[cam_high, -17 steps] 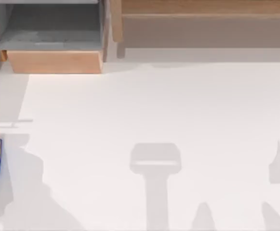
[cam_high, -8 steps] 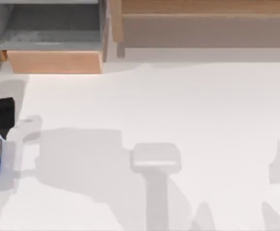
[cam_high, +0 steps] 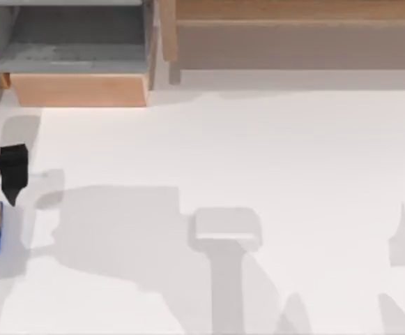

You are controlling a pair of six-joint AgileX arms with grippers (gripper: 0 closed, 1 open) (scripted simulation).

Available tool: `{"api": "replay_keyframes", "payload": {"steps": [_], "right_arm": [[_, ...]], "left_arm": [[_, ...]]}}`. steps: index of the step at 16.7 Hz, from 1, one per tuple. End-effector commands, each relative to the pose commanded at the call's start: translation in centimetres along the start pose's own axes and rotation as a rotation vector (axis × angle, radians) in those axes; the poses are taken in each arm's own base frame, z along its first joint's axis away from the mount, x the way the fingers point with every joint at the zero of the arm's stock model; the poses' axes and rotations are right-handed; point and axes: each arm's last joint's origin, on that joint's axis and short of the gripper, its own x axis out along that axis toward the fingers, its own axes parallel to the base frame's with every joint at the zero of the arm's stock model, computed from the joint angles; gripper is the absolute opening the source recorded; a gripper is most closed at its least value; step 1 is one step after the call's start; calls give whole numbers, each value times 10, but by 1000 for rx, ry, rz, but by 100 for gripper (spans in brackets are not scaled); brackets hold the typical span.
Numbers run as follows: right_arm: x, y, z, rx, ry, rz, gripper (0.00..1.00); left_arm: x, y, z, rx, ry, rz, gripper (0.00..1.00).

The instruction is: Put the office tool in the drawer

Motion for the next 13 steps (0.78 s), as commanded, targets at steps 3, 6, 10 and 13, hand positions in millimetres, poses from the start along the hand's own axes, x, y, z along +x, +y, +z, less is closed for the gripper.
{"api": "replay_keyframes", "payload": {"steps": [3,6,10,13], "right_arm": [[0,0,0,0,0,0,100],[0,0,0,0,0,0,100],[0,0,0,0,0,0,100],[0,0,0,0,0,0,100]], "left_arm": [[14,-2,-5,2,3,1,100],[35,-3,-9,3,-4,0,100],[61,-2,-5,2,-1,0,100],[68,-1,2,1,-1,1,100]]}}
